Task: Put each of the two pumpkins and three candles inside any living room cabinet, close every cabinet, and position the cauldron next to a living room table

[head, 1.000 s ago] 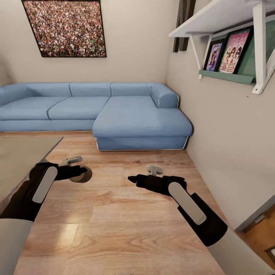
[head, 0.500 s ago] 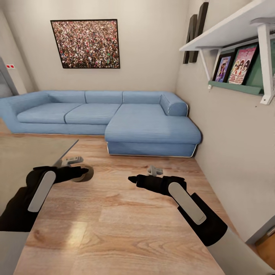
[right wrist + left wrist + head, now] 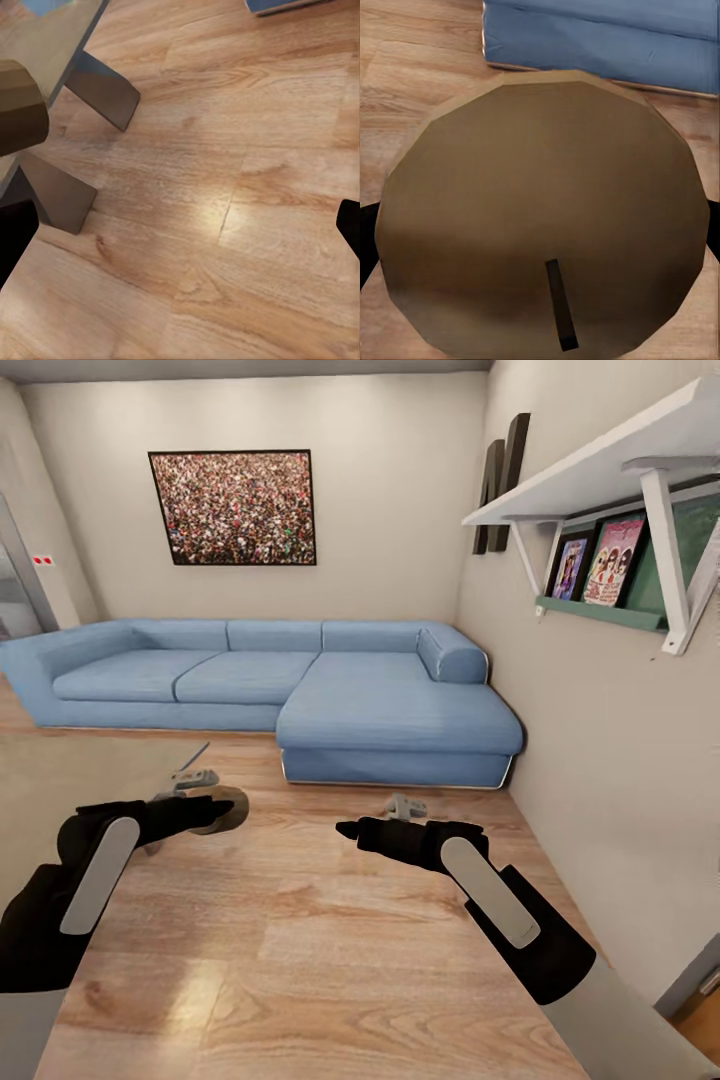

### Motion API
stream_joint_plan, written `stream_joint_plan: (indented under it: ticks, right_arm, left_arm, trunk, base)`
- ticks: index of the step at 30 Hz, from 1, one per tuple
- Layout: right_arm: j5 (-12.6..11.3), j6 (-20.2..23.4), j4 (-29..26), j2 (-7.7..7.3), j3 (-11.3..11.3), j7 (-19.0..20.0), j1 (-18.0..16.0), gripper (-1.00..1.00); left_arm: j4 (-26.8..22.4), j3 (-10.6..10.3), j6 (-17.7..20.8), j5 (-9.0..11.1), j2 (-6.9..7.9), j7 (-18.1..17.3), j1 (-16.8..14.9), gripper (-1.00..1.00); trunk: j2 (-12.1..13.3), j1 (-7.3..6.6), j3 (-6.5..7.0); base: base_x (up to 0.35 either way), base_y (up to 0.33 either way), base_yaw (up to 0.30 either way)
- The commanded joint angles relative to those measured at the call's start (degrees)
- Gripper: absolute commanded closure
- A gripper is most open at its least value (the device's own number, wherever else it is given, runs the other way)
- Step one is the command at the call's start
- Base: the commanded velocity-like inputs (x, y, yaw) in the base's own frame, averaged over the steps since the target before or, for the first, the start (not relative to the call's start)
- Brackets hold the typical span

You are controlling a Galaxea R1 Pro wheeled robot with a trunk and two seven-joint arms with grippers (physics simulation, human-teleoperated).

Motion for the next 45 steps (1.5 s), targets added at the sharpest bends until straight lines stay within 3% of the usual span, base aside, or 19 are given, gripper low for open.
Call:
stream_joint_plan:
  ticks: [1, 8, 26, 45]
  right_arm:
    - [-0.6, -0.1, -0.1, -0.07, 0.1, -0.6, -0.1, -1.00]
    - [-0.5, -0.1, 0.0, -0.04, 0.1, -0.7, -0.1, -1.00]
    - [-0.5, -0.1, 0.0, 0.06, 0.1, -0.7, -0.1, -1.00]
    - [-0.6, -0.1, 1.6, 0.15, -0.1, -0.6, -0.1, -1.00]
  left_arm:
    - [-0.6, 0.0, 0.1, 0.6, 0.10, 0.6, 0.2, 1.00]
    - [-1.5, 1.8, 0.1, 0.9, 0.49, 0.6, 0.6, 1.00]
    - [-1.6, 2.5, 0.1, 1.2, 0.05, 0.6, 0.6, 1.00]
    - [-1.6, 2.6, 0.1, 1.2, 0.08, 0.6, 0.6, 1.00]
  trunk:
    - [0.0, -0.03, 0.17]
    - [0.1, -0.21, 1.72]
    - [7.3, -4.16, 4.88]
    - [14.9, -8.34, 7.18]
  base:
    - [0.000, 0.000, 0.000]
    - [0.000, 0.000, 0.000]
    - [0.000, 0.000, 0.000]
    - [0.000, 0.000, 0.000]
